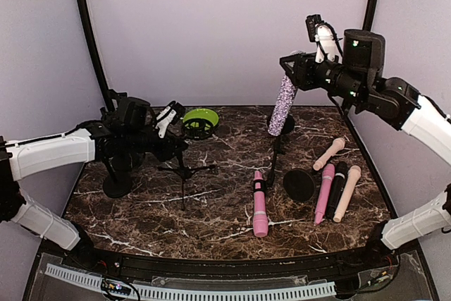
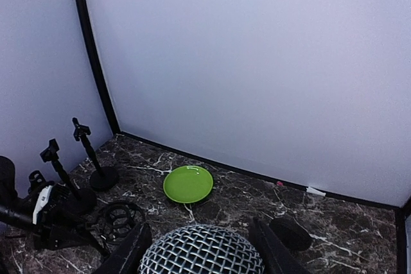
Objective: Remove the microphone from the stand
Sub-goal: Move the microphone stand to the corner of the board.
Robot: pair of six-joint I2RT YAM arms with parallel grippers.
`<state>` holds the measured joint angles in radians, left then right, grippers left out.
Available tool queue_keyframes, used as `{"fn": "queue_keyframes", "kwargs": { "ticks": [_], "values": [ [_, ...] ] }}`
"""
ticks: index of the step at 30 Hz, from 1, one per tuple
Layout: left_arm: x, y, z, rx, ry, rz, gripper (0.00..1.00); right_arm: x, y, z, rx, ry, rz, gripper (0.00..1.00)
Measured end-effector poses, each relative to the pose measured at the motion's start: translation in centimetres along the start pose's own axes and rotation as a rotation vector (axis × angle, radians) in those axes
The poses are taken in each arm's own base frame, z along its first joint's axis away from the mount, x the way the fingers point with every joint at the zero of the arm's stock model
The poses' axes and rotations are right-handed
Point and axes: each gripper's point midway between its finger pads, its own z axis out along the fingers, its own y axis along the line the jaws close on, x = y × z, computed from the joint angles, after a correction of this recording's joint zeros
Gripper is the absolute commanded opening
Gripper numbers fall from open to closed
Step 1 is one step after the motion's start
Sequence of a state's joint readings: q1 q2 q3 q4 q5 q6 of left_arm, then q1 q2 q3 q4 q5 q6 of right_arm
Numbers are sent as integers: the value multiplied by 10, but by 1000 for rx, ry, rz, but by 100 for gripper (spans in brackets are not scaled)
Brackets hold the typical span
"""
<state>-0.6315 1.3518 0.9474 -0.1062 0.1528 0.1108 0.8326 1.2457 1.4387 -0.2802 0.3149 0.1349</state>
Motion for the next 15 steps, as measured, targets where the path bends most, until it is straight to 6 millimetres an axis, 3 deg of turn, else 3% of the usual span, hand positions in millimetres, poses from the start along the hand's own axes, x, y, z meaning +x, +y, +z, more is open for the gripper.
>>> {"fn": "queue_keyframes", "kwargs": {
  "ticks": [4, 8, 12, 15],
  "values": [
    [1, 27, 0, -88, 3, -23, 0, 21, -37, -1, 88, 41, 31, 23],
    [-2, 54, 2, -163, 0, -38, 0, 66, -62, 6, 144, 138, 65, 23],
    [-2, 92, 0, -243, -21, -72, 0, 105, -70, 9, 150, 232, 92, 23],
    [-3, 113, 0, -286, -41, -85, 0, 122, -67, 9, 131, 282, 113, 23]
  ]
}}
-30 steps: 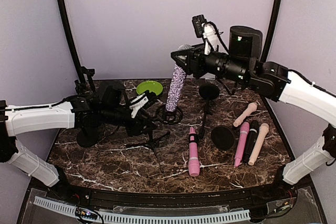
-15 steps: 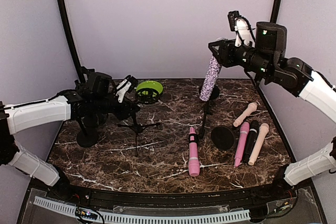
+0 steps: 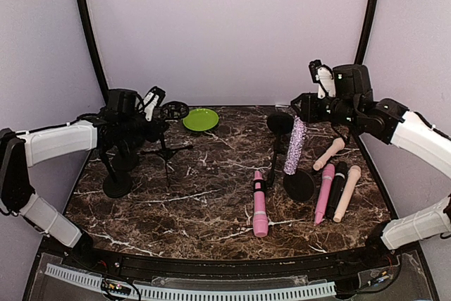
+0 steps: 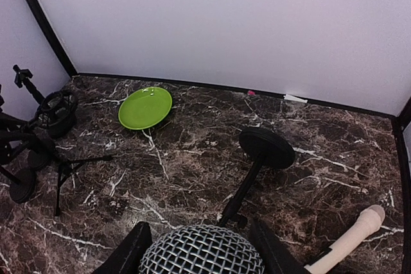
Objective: Remove the microphone from the stand
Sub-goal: Move the microphone stand to the corner of the board.
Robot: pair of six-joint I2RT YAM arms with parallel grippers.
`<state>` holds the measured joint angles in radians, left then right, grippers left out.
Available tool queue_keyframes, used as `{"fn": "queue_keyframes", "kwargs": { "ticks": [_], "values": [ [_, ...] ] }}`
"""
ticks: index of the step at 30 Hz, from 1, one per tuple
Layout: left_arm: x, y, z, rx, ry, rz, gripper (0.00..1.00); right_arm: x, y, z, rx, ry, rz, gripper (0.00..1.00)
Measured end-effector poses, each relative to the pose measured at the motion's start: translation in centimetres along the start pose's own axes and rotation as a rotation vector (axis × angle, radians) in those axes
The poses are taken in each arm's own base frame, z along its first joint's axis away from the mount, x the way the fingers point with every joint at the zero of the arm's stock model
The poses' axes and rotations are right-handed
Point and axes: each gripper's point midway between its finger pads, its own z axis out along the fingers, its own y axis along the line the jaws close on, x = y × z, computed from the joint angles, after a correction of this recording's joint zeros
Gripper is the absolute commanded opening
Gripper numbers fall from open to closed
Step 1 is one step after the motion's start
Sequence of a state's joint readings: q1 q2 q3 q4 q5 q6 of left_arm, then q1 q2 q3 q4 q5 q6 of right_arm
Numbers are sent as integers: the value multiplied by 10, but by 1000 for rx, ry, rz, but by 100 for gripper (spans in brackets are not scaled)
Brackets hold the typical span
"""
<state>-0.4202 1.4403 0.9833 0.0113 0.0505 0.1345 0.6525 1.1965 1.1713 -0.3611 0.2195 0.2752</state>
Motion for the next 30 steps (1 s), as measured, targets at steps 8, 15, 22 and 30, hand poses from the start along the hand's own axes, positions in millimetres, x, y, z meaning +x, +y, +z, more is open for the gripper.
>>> {"fn": "queue_keyframes", "kwargs": {
  "ticks": [8, 15, 22, 30],
  "values": [
    [-15, 34, 27, -31, -42, -17, 0, 16, -2, -12, -10, 56, 29, 23],
    [-30, 47, 53, -27, -84, -12, 0, 22, -23, -25, 45, 86, 71, 23],
    [-44, 56, 75, -29, -125, -3, 6, 40, -70, -23, 125, 152, 205, 23],
    [-46, 58, 76, -17, -137, -5, 57, 39, -88, -39, 94, 150, 296, 25]
  ]
}}
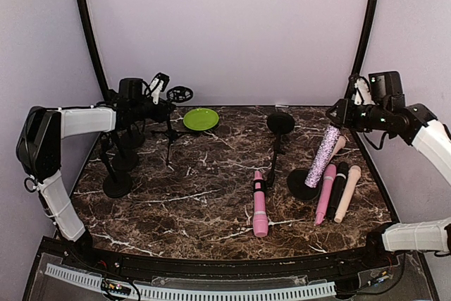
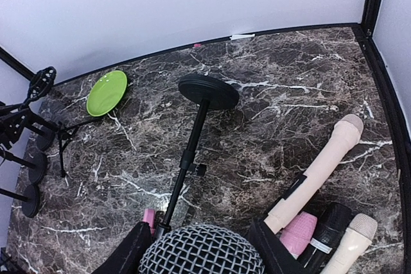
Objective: Remove the microphone from the stand
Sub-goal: Move the microphone stand to the corner of the board, then place the microphone at the center of the board.
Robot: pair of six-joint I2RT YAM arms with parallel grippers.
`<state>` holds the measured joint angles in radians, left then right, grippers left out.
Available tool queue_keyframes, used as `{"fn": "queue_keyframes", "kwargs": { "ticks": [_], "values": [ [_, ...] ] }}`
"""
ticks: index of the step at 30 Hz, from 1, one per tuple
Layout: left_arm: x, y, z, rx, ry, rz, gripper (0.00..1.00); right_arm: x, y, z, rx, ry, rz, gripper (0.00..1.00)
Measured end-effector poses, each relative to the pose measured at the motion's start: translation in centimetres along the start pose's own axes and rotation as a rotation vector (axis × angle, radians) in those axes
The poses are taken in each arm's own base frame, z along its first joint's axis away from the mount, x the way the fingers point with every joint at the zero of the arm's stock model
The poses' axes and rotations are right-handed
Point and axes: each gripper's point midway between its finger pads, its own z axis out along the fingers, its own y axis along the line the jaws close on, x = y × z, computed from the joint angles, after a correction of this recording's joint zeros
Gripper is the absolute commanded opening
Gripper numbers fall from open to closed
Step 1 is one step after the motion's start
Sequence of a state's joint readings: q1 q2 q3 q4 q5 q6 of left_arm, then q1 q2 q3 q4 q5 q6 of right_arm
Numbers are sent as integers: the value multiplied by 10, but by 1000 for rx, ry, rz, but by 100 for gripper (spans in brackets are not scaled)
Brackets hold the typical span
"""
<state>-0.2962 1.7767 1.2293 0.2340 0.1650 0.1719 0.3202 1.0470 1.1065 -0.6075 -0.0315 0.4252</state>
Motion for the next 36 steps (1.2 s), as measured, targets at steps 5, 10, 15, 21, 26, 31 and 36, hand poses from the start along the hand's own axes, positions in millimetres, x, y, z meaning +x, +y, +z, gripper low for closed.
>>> {"fn": "queue_keyframes", "kwargs": {
  "ticks": [5, 10, 15, 21, 26, 31, 36],
  "values": [
    [-1, 1, -1, 0, -1, 4, 76, 2, 8, -1, -50, 17, 11, 25],
    [-17, 2, -14, -6, -31, -7, 80, 7, 20, 5, -128, 37, 24, 26],
    [-62, 2, -56, -18, -129, -32, 81, 29, 38, 21, -221, 102, 26, 26],
    [-89, -9, -115, 8, -228, -70, 81, 69, 79, 50, -301, 220, -24, 25],
    [-59, -23, -149, 31, -212, -102, 81, 95, 110, 74, -355, 308, -60, 25],
    [-30, -32, -171, 33, -186, -116, 81, 105, 151, 92, -438, 349, -89, 25],
    [-30, -32, -177, 29, -190, -114, 81, 114, 196, 105, -536, 363, -96, 24]
  ]
}}
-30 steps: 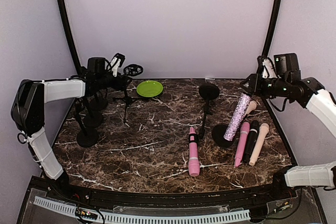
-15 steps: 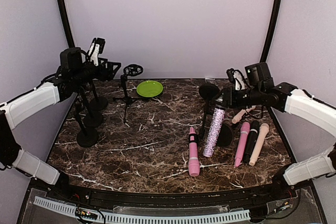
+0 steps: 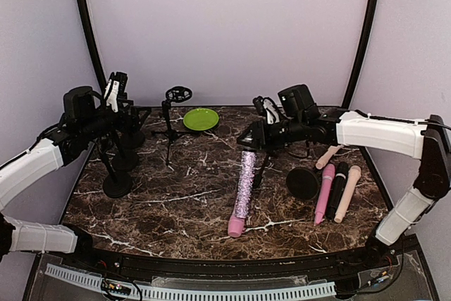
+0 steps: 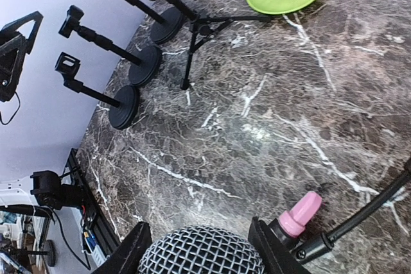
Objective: Remove the microphone from the stand
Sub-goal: Place the microphone at the center of the board.
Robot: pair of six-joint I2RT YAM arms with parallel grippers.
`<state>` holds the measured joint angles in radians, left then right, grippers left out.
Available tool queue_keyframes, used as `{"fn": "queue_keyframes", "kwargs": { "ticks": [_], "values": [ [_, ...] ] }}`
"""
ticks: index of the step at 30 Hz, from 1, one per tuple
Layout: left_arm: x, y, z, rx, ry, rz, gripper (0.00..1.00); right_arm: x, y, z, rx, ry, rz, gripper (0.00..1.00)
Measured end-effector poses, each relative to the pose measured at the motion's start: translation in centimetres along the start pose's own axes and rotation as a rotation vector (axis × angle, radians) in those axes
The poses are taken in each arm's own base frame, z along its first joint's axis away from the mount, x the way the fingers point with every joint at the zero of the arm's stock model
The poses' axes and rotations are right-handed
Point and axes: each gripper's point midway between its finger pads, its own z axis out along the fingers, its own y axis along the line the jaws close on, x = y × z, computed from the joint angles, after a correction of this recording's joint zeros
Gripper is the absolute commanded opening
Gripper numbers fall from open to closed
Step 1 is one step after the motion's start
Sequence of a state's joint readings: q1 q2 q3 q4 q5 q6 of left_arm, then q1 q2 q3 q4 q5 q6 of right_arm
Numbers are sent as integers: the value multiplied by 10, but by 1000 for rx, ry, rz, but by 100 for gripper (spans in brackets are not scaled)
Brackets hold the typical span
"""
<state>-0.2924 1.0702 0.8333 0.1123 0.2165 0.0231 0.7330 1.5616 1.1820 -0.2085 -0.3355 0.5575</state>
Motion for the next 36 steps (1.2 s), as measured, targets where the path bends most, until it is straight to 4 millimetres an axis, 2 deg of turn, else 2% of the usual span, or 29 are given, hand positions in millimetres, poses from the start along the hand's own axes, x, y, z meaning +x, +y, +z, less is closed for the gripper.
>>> {"fn": "queue_keyframes", "kwargs": {
  "ticks": [5, 11, 15, 20, 26, 32, 36],
  "values": [
    [1, 0, 0, 0, 3, 7, 81, 9, 28, 28, -85, 38, -5, 25],
    [1, 0, 0, 1, 3, 14, 81, 17, 43, 36, -168, 74, 38, 25],
    [1, 0, 0, 1, 3, 18, 81, 15, 41, 36, -144, 74, 36, 24],
    [1, 0, 0, 3, 4, 17, 81, 15, 19, 25, -50, 45, 59, 24],
    [2, -1, 0, 8, 6, 17, 81, 25, -29, -4, 99, -6, 148, 25],
    [5, -1, 2, 9, 19, 14, 81, 41, -67, -5, 220, -3, 207, 29],
    [6, -1, 2, 9, 21, 14, 81, 41, -80, -5, 246, -17, 248, 34]
  ]
}}
